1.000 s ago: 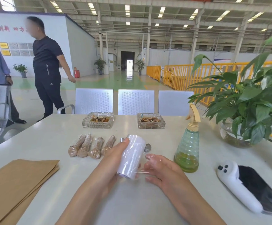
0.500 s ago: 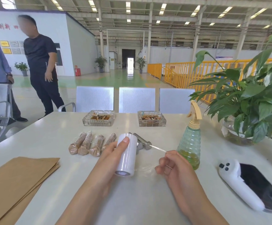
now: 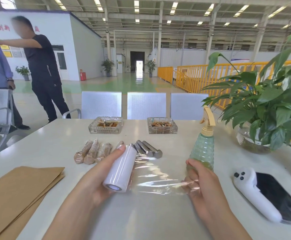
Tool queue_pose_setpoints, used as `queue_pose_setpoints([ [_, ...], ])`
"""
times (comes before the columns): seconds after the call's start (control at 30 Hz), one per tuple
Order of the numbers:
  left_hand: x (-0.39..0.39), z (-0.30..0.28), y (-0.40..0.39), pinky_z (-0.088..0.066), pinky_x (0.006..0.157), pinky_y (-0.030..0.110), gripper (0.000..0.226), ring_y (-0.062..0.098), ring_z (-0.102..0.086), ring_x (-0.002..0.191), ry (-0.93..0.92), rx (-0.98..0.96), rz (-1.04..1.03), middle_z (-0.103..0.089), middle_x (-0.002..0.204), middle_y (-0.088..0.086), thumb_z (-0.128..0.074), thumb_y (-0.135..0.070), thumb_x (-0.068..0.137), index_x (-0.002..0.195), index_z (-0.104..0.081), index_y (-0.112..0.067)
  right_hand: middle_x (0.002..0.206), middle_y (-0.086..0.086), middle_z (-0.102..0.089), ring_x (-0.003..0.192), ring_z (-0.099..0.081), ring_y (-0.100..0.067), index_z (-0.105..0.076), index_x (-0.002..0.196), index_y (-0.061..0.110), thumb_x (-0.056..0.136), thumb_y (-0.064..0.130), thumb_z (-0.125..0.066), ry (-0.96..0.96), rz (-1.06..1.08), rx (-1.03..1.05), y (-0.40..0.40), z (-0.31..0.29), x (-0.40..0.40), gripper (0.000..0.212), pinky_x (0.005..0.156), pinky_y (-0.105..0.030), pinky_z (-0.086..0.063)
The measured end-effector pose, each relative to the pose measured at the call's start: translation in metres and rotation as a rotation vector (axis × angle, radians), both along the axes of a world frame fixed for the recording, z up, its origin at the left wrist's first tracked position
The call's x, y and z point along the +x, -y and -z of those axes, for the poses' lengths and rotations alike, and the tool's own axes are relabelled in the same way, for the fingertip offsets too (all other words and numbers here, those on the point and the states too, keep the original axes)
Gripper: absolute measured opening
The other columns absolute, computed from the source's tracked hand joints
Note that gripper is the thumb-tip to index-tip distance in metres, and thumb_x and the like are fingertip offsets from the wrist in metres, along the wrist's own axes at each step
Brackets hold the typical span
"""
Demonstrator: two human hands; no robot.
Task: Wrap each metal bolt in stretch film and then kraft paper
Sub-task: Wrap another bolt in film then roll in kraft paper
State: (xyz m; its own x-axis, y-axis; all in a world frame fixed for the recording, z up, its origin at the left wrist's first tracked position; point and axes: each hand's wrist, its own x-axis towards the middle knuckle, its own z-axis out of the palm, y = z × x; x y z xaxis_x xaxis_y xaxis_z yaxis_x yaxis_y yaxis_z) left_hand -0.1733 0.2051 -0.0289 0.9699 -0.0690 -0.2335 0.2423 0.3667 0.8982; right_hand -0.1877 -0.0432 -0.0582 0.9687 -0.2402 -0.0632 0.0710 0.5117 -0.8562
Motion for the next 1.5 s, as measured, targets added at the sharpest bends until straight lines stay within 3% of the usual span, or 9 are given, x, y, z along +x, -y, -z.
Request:
queue_pose_setpoints([
  [0.07,-0.001,0.001,-0.006,-0.063,0.065,0.042,0.053,0.032,-0.071,0.076,-0.028,0.043,0.024,-0.074,0.107,0.024,-0.077,-0.048,0.08,0.112,-0.074,-0.006,0.08,-0.009,-0.051,0.06,-0.047,-0.019,-0.069,0.09,0.012,0.092,0.017,-0.072,-0.017,0.018,-0.042,0.001,0.0,-0.001,0.007,0.049,-0.028,-0.044],
  [0.3,0.004,0.011,-0.022,-0.055,0.076,0.037,0.034,0.026,-0.072,0.082,-0.052,0.33,-0.147,-0.077,0.096,0.008,-0.062,-0.045,0.098,0.118,-0.069,-0.019,0.052,0.004,-0.033,0.04,-0.027,-0.011,-0.06,0.08,0.013,0.096,0.011,-0.068,-0.016,0.058,-0.176,0.001,0.005,0.002,0.018,0.036,-0.022,-0.035],
  [0.57,-0.01,0.013,-0.029,-0.028,0.123,0.041,0.031,0.016,-0.045,0.143,0.141,0.4,-0.102,-0.053,0.15,-0.005,-0.043,-0.031,0.109,0.115,-0.073,-0.035,0.059,-0.004,-0.043,0.051,-0.04,-0.016,-0.068,0.083,0.012,0.093,0.017,-0.072,-0.05,0.116,-0.365,0.001,0.017,0.01,0.011,0.039,-0.02,-0.041],
  [0.7,-0.007,0.007,-0.025,-0.057,0.082,0.032,0.039,0.009,-0.071,0.095,0.027,0.632,-0.075,-0.074,0.106,-0.011,-0.07,-0.062,0.085,0.115,-0.067,-0.038,0.054,-0.001,-0.04,0.048,-0.037,-0.017,-0.066,0.079,0.014,0.093,0.017,-0.071,-0.051,0.109,-0.39,0.002,0.02,0.013,0.016,0.04,-0.021,-0.04],
  [0.8,-0.013,0.006,-0.027,-0.05,0.046,0.026,0.034,0.014,-0.072,0.061,0.016,0.666,-0.08,-0.075,0.075,-0.003,-0.086,-0.043,0.075,0.104,-0.071,-0.031,0.058,-0.004,-0.046,0.056,-0.045,-0.018,-0.071,0.084,0.013,0.093,0.018,-0.072,-0.058,0.122,-0.445,0.002,0.021,0.014,0.01,0.04,-0.022,-0.042],
  [0.93,-0.018,-0.001,-0.027,-0.057,0.052,0.035,0.034,0.025,-0.069,0.091,-0.009,0.754,-0.139,-0.07,0.103,0.004,-0.084,-0.041,0.078,0.106,-0.068,-0.031,0.05,0.007,-0.046,0.041,-0.044,-0.013,-0.072,0.082,0.017,0.092,0.022,-0.07,-0.055,0.128,-0.578,0.0,0.023,0.013,0.012,0.041,-0.023,-0.039],
  [1.1,-0.023,-0.003,-0.033,-0.056,0.095,0.046,0.049,0.021,-0.06,0.106,-0.012,0.924,-0.123,-0.062,0.111,-0.005,-0.079,-0.048,0.082,0.123,-0.06,-0.03,0.048,0.018,-0.051,0.036,-0.044,-0.015,-0.069,0.085,0.014,0.093,0.022,-0.07,-0.049,0.093,-0.626,-0.002,0.019,0.011,0.011,0.048,-0.029,-0.042],
  [1.3,-0.023,-0.005,-0.04,-0.043,0.103,0.036,0.069,0.027,-0.055,0.125,0.012,1.181,-0.161,-0.062,0.133,0.004,-0.075,-0.054,0.084,0.144,-0.053,-0.03,0.049,0.013,-0.054,0.038,-0.046,-0.011,-0.066,0.085,0.012,0.093,0.023,-0.069,-0.03,0.091,-0.679,-0.003,0.018,0.007,0.014,0.044,-0.024,-0.041],
  [1.5,-0.027,-0.008,-0.048,-0.053,0.083,0.033,0.036,0.026,-0.061,0.099,0.164,1.362,-0.183,-0.065,0.121,0.0,-0.049,-0.022,0.1,0.114,-0.065,-0.051,0.052,0.009,-0.057,0.046,-0.051,-0.019,-0.068,0.081,0.017,0.092,0.024,-0.07,-0.019,0.076,-0.677,-0.004,0.018,0.006,0.014,0.05,-0.033,-0.047],
])
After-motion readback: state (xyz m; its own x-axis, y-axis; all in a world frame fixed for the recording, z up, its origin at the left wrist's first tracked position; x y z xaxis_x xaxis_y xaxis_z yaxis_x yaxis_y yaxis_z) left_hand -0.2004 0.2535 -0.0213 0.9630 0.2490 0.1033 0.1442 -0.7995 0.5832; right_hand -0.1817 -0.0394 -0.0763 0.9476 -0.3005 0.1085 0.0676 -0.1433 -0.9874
